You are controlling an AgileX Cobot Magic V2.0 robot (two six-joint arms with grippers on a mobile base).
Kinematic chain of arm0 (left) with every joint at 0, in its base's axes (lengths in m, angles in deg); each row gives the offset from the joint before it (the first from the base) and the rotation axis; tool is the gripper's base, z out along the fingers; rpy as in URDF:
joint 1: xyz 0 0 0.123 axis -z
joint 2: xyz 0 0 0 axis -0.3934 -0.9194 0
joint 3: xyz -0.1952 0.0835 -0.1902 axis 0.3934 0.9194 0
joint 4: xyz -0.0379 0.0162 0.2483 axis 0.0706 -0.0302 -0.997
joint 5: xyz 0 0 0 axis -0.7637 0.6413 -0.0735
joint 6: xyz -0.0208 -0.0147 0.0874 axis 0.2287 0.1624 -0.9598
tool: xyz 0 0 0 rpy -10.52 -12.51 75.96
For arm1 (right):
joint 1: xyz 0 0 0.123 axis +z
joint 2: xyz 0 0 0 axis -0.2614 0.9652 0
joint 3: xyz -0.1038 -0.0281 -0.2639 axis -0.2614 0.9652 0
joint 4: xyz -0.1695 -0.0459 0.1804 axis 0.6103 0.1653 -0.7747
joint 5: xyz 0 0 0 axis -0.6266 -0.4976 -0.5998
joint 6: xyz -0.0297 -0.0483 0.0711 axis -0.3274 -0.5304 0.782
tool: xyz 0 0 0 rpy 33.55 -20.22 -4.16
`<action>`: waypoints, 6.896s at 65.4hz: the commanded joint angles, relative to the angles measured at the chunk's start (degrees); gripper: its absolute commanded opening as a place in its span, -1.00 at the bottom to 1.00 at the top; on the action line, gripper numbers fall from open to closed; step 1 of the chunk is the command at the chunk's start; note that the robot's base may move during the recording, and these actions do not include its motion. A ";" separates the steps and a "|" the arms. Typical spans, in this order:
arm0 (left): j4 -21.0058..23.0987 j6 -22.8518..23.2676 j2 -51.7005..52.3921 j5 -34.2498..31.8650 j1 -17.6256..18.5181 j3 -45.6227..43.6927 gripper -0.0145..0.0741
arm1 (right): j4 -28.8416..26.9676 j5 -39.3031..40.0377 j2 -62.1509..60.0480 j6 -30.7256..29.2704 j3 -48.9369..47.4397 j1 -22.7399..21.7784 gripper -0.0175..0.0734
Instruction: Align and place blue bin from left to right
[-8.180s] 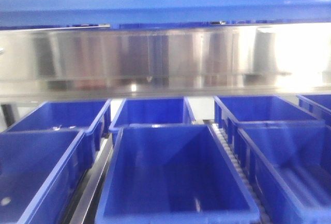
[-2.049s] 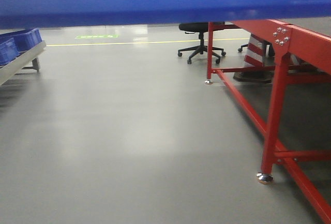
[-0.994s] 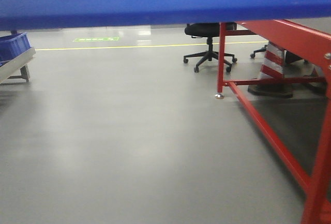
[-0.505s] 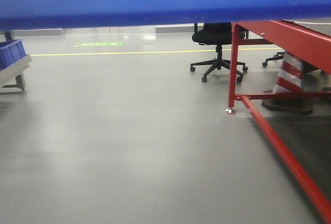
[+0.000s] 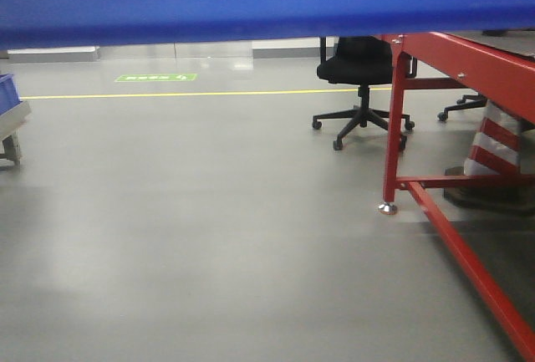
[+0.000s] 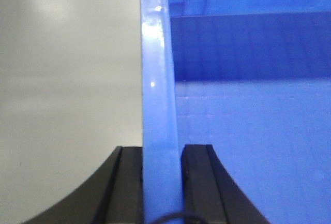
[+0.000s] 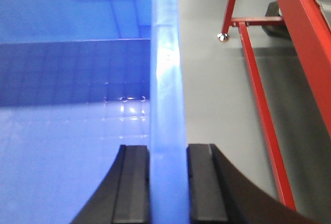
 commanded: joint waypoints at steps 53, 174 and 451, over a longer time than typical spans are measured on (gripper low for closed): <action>-1.55 -0.11 0.54 -5.39 0.79 -0.70 -0.92 | 2.02 8.96 -0.28 -0.61 -0.56 0.68 -0.77; -6.87 -0.11 0.17 -5.39 0.69 -0.70 -0.92 | 2.02 9.95 -0.18 -0.61 -0.56 0.68 -0.77; -6.85 -0.11 0.17 -5.39 0.69 -0.70 -0.92 | 2.02 9.95 -0.18 -0.61 -0.56 0.68 -0.77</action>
